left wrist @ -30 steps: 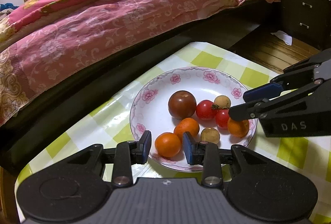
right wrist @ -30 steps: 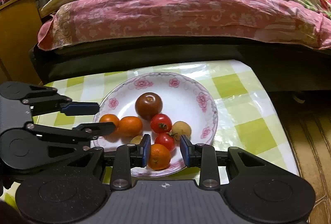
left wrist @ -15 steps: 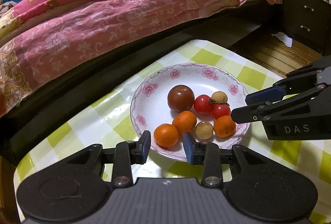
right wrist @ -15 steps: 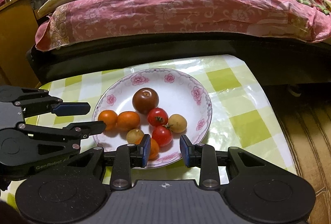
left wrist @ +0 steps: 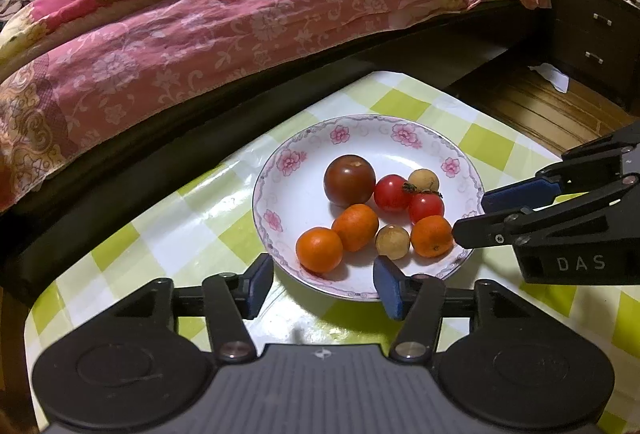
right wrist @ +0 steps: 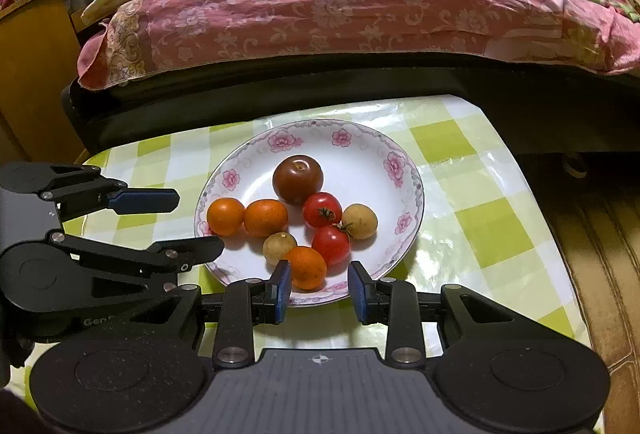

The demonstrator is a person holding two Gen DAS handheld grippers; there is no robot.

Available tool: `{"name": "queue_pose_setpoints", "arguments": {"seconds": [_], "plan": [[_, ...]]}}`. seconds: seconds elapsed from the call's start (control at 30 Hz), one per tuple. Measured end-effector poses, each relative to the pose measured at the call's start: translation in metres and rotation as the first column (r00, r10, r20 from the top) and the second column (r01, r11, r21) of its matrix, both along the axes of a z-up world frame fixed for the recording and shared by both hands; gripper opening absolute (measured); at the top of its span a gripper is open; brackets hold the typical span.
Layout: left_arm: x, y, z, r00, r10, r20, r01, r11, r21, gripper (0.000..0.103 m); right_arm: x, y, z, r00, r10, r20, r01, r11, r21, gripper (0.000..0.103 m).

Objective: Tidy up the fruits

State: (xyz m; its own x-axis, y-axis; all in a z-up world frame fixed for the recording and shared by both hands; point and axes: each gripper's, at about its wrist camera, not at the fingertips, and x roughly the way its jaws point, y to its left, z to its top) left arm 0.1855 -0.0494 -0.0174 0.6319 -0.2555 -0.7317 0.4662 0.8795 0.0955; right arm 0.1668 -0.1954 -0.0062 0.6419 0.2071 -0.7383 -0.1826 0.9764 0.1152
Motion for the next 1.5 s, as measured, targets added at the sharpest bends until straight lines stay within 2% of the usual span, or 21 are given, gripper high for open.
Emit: {"name": "queue_pose_setpoints", "arguments": {"seconds": [0.2, 0.97, 1.5], "plan": [[-0.004, 0.004, -0.001, 1.0, 0.03, 0.006, -0.03, 0.999, 0.013, 0.073, -0.004, -0.001, 0.001, 1.0, -0.011, -0.007, 0.011, 1.0, 0.013, 0.028], [-0.015, 0.009, 0.001, 0.997, 0.073, 0.034, -0.075, 0.996, 0.05, 0.09, -0.014, 0.005, -0.002, 1.0, -0.015, -0.025, 0.015, 1.0, 0.012, 0.032], [-0.012, 0.009, 0.002, 0.991, 0.132, -0.033, -0.131, 0.991, 0.021, 0.1, -0.016, 0.005, 0.0, 0.999, -0.03, -0.024, 0.031, 1.0, 0.006, 0.033]]}}
